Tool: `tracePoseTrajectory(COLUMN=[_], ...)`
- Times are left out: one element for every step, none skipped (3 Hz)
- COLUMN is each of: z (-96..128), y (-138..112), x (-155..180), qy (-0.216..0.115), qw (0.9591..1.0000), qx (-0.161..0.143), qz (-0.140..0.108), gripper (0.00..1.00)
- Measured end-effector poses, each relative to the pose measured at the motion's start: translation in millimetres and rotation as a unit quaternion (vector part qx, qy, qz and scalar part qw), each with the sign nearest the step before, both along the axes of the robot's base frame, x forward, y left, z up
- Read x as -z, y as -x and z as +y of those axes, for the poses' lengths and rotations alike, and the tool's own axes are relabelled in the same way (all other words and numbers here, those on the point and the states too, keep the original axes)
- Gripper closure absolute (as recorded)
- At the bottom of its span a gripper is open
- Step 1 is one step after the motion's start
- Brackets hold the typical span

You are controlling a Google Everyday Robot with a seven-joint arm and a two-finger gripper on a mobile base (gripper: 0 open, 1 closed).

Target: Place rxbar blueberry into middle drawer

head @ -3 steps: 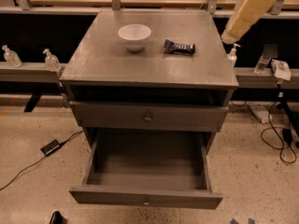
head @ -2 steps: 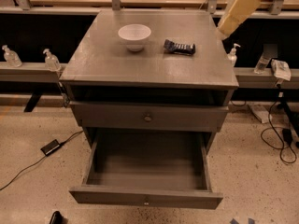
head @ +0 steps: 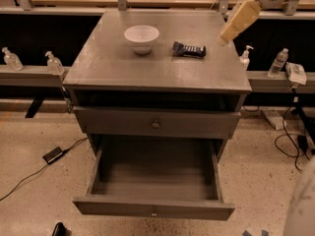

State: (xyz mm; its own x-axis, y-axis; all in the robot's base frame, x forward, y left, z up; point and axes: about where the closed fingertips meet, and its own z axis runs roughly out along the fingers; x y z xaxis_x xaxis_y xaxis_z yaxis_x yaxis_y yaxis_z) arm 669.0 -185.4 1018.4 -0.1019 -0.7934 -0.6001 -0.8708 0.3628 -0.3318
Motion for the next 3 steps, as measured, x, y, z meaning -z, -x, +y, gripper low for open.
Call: tracePoseTrajectory(z=[-0.7, 10.1, 21.6], y=[-55.1, -106.0, -140.8], x=[31.5, 72.3, 103.8], qy=[-0.105, -0.174, -0.189], qw=[0.9943, 0.9844, 0.9812], qx=[0.006, 0.001, 0.006], qz=[-0.014, -0.03, -0.041], gripper=[0.0, 0.0, 0.0])
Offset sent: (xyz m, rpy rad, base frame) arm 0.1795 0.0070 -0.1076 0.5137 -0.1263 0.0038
